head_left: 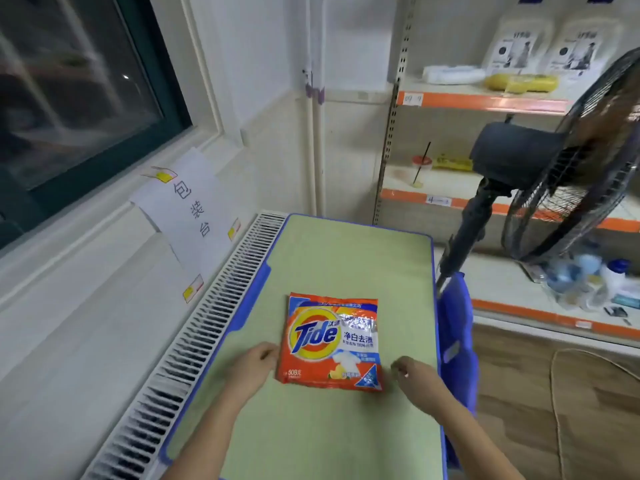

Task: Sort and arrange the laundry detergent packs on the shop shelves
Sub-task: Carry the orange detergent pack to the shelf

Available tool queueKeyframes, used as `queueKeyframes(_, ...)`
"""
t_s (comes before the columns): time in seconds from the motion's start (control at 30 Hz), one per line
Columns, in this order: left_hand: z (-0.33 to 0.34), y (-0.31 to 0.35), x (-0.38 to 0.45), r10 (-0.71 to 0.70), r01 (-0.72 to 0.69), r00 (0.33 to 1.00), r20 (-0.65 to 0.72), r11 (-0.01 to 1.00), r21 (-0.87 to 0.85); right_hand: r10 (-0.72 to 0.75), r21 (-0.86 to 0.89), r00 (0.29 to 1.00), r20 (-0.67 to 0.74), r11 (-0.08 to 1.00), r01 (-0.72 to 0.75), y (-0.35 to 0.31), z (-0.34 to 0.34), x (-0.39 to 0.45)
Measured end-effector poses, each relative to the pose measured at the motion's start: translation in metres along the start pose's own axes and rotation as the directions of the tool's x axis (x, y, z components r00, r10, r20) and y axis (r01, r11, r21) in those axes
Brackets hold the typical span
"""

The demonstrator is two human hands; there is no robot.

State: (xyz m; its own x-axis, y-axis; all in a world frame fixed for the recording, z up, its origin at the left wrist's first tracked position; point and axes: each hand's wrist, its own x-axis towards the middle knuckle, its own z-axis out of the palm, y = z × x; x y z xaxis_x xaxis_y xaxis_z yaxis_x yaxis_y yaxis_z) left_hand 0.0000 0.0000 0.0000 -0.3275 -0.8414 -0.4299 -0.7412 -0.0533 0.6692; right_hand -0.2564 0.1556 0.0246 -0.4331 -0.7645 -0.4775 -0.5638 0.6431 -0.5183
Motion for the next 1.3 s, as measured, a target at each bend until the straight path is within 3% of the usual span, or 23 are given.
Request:
queueKeyframes(0.07,-0.002,0.014,0.021,-0.026,0.028,0.997,-0.076,0.999,0.025,0.114,0.059,0.993,-0.020,0.992,-0.113,-0.009,0.010,0.019)
queueKeyframes(0.17,-0.002,0.042,0.043,-0.095,0.096,0.993,-0.069,0.995,0.009,0.201,0.201,0.979,-0.021,0.960,-0.193,-0.025,0.031,0.037)
queueKeyframes(0.33,0.010,0.056,0.077,-0.169,0.168,0.986,0.014,0.961,-0.220,0.328,0.382,0.941,-0.087,0.883,-0.273,-0.035,0.057,0.048)
queueKeyframes(0.5,0.016,0.066,0.094,-0.229,0.282,0.957,0.177,0.870,-0.403,0.362,0.544,0.931,0.037,0.774,-0.323,-0.039,0.055,0.043)
queueKeyframes(0.63,0.025,0.067,0.102,-0.123,0.199,0.973,0.193,0.871,-0.448,0.358,0.672,0.931,0.074,0.672,-0.312,-0.038,0.058,0.033)
queueKeyframes(0.83,0.027,0.078,0.099,0.000,0.144,0.956,0.295,0.872,-0.467,0.369,0.844,0.929,0.020,0.493,-0.214,-0.039,0.058,0.012)
queueKeyframes(0.97,0.023,0.101,0.085,0.105,0.095,0.942,0.319,0.828,-0.552,0.370,0.871,0.927,-0.061,0.473,-0.131,-0.031,0.042,-0.005)
queueKeyframes(1.1,0.024,0.141,0.061,0.280,0.017,0.876,0.393,0.796,-0.605,0.363,0.861,0.916,-0.172,0.507,-0.039,-0.022,0.009,-0.034)
queueKeyframes(1.3,0.047,0.204,0.025,0.426,-0.067,0.823,0.377,0.731,-0.680,0.386,0.863,0.867,-0.316,0.497,0.093,0.003,-0.040,-0.093)
